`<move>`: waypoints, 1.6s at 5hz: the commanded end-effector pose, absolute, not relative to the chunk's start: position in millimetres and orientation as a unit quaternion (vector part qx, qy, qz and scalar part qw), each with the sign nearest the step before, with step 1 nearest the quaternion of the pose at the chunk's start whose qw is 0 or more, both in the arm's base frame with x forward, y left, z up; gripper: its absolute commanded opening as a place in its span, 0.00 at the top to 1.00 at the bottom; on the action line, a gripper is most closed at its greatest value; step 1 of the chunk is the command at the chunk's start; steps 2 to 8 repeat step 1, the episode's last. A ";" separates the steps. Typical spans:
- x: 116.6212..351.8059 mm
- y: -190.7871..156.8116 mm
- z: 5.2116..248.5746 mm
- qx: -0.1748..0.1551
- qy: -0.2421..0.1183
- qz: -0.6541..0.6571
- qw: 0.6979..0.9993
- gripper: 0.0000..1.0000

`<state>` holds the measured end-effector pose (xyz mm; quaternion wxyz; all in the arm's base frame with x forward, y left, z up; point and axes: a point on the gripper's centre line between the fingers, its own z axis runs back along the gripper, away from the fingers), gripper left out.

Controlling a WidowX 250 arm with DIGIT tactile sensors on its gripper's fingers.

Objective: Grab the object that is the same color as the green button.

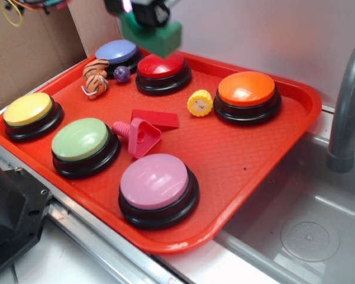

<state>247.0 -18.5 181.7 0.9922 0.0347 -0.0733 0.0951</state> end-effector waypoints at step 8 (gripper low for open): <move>219.5 14.1 221.8 0.063 -0.107 0.185 0.975 1.00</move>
